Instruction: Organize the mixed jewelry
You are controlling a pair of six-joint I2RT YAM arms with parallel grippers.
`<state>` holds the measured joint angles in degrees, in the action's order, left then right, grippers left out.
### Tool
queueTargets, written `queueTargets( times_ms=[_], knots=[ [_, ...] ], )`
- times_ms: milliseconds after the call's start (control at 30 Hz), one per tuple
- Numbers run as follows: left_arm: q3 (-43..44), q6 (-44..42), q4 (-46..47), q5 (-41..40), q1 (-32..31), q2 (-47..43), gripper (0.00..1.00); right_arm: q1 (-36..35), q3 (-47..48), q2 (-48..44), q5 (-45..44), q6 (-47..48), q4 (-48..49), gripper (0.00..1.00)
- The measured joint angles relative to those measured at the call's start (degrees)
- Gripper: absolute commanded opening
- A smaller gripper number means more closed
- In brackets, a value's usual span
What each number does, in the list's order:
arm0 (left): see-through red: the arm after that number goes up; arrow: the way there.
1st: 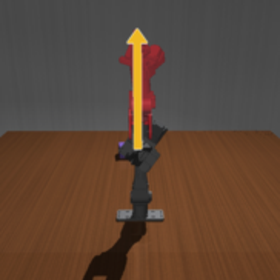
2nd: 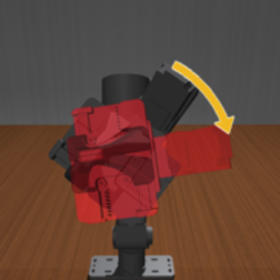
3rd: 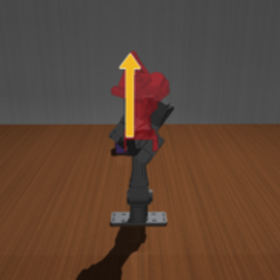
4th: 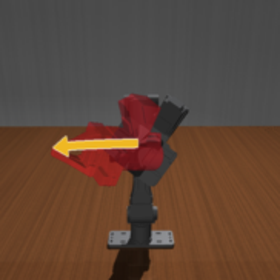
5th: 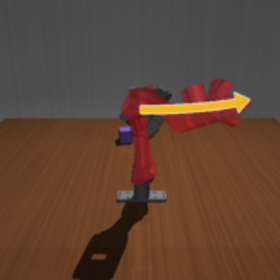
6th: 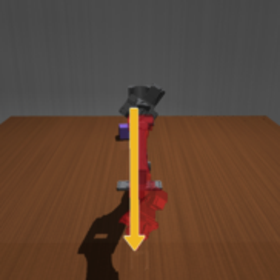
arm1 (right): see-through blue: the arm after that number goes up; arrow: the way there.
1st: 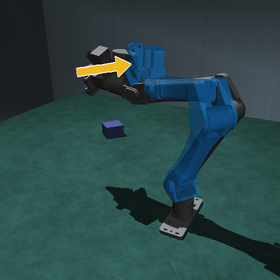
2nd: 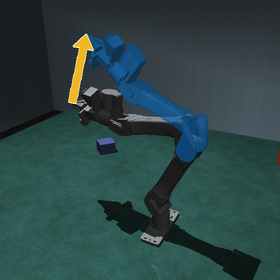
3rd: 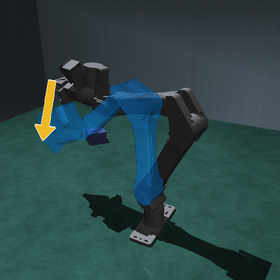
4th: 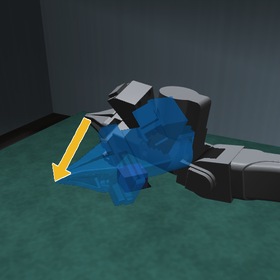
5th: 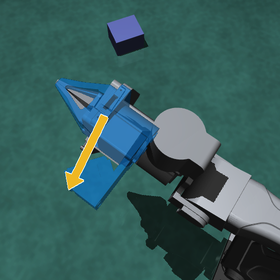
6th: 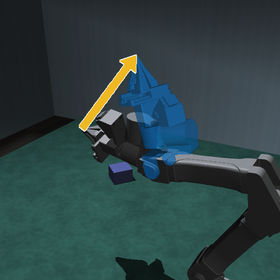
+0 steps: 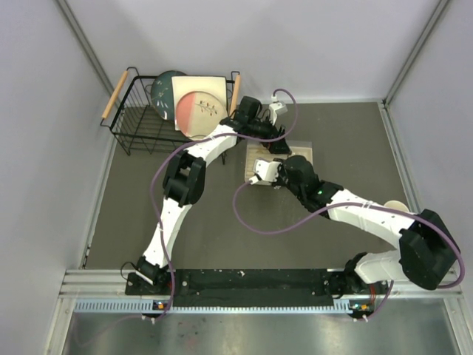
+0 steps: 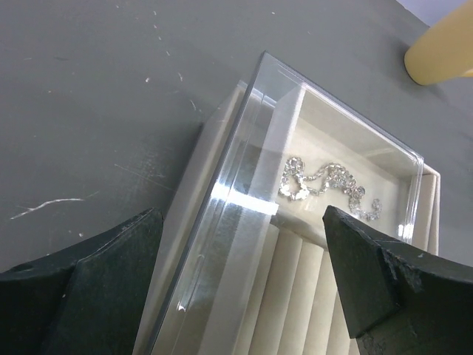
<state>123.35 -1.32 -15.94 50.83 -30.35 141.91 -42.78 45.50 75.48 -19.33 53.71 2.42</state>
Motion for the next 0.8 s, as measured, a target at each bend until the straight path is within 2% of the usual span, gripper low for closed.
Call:
queueTargets(
  times_ms=[200, 433, 800],
  knots=[
    [-0.5, 0.0, -0.15, 0.28, -0.02, -0.31, 0.95, 0.22, 1.14, -4.04, 2.51, -4.96, -10.1, 0.39],
    [-1.01, -0.02, -0.2, 0.28, -0.07, -0.63, 0.96, 0.22, 2.97, -9.79, 7.54, -11.87, -20.5, 0.41],
    [-1.16, 0.0, -0.17, 0.28, -0.07, -0.76, 0.95, 2.29, 1.31, -5.33, 13.94, -16.46, -25.03, 0.47]
  ],
)
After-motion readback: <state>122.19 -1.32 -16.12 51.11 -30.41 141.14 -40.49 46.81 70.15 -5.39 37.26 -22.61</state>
